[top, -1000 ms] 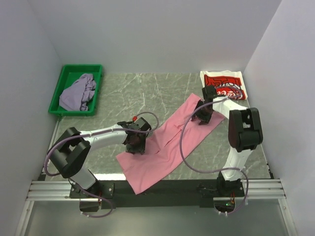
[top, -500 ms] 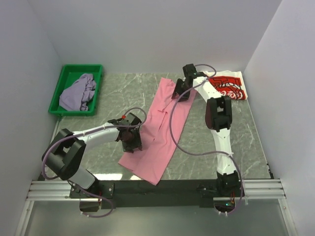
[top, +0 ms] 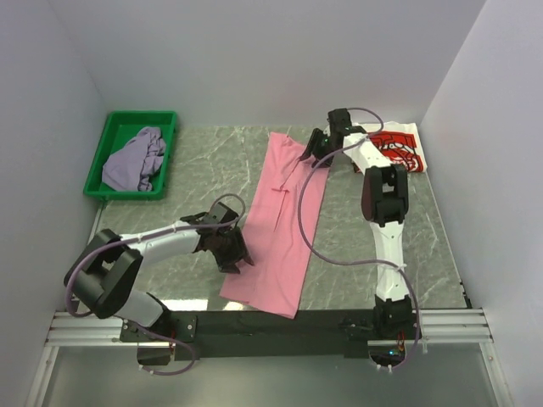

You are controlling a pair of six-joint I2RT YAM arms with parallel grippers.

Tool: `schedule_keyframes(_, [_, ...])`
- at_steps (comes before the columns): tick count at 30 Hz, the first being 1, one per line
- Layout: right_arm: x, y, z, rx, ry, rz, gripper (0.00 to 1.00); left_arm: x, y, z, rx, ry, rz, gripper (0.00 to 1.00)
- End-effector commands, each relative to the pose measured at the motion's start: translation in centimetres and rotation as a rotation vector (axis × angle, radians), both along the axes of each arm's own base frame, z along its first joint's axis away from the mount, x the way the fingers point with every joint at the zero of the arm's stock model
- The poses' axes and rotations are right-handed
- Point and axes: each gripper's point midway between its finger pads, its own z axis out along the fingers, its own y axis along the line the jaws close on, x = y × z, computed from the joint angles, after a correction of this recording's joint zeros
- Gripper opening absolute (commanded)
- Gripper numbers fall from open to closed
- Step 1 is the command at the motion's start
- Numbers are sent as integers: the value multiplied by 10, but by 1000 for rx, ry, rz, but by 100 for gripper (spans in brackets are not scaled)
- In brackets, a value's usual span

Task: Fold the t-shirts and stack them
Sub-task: Fold the tshirt

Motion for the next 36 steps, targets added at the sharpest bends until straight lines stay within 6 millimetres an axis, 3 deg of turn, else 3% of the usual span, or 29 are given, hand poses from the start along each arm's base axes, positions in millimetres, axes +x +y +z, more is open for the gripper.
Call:
schedule_keyframes(1, [15,-8,95,-20,-248,33,61,-26,13,1,35,66,19,58])
schedule_keyframes(2, [9,-9,116,-27,-277,37,61,-25,15,4,43,55,22,61])
schedule_keyframes(3, [3,-12,125,-39,-291,39,61,-21,14,12,37,22,26,63])
schedule_keyframes(4, [-9,-16,119,-65,-269,50,61,-11,16,19,53,-24,44,65])
schedule_keyframes(5, [-21,-16,142,-83,-309,54,61,-8,19,23,68,-41,50,72])
schedule_keyframes(6, [-39,-18,126,-111,-268,70,61,-4,20,32,68,-79,47,75])
schedule_keyframes(7, [-52,-19,125,-139,-265,89,61,7,22,41,87,-124,65,77])
schedule_keyframes(8, [-69,-18,141,-172,-290,92,61,10,24,46,96,-146,67,80])
schedule_keyframes(9, [-94,-20,114,-196,-217,111,61,11,29,52,112,-164,66,82])
schedule_keyframes(11, [-130,-21,114,-239,-198,135,60,12,33,56,129,-184,70,82])
schedule_keyframes(12, [-159,-21,84,-293,-125,153,60,10,36,58,135,-189,58,82])
schedule_keyframes(14, [-189,-16,78,-299,-110,165,58,7,45,53,172,-194,54,82])
schedule_keyframes(15, [-212,-19,53,-311,-48,173,57,6,47,53,177,-203,45,82])
schedule_keyframes(17, [-224,-8,49,-266,-61,167,55,3,51,50,176,-211,38,81])
schedule_keyframes(18, [-235,-8,34,-262,-34,165,54,2,51,49,174,-215,36,81])
schedule_keyframes(24, [-238,22,5,-123,-2,112,47,13,48,53,166,-256,58,81])
schedule_keyframes(31, [-223,13,-40,-224,108,69,44,26,44,57,163,-275,85,81])
schedule_keyframes(32, [-219,10,-43,-242,118,61,41,26,44,54,168,-265,84,81])
schedule_keyframes(33, [-206,4,-41,-264,103,40,27,27,43,54,166,-264,82,81])
schedule_keyframes(34, [-204,-2,-49,-290,134,32,20,27,42,53,166,-260,79,81])
schedule_keyframes(36, [-180,-12,-42,-309,113,-4,15,28,43,50,178,-251,80,81])
